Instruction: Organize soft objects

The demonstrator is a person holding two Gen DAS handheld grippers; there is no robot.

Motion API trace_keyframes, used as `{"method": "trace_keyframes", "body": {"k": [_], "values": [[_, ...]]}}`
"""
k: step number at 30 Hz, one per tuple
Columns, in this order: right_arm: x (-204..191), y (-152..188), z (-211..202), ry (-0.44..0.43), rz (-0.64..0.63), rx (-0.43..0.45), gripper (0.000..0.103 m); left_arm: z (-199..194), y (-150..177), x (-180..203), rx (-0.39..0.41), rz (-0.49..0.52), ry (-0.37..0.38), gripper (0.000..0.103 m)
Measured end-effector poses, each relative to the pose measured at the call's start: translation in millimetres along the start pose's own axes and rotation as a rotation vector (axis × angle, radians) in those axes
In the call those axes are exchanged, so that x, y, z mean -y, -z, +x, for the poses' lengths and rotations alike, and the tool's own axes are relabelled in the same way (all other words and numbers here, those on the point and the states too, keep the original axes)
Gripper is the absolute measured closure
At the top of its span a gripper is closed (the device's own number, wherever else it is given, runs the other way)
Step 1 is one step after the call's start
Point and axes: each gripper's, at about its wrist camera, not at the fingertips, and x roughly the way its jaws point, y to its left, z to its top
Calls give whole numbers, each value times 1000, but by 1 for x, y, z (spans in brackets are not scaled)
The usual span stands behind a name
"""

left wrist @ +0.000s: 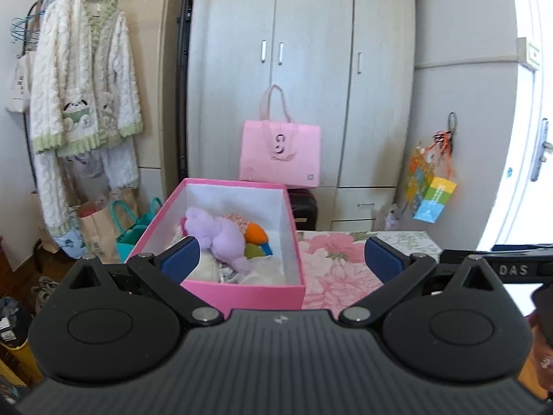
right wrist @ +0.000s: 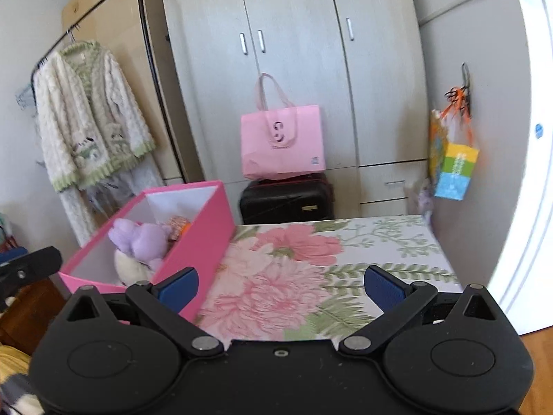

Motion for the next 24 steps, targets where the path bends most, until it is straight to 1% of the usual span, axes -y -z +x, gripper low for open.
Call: {"method": "trace_keyframes", "body": {"k": [3,6,13,19,24], "values": [[-5,4,-8,21,-56,19,0,4,4,6,-10,12,-50,0],[-7,6,-16,54,-60,40,0,9,9,11,-19,23,-78,0],[-4,15,-34,68,-44,70,0,9,17,12,-12,37,-101,0],[-11,22,-42,90,-63,77,0,-3,22,12,28,48,-123,0],[-23,30,-45,119,-107,73,0,-6,24,13,13,45,-129,0]]}}
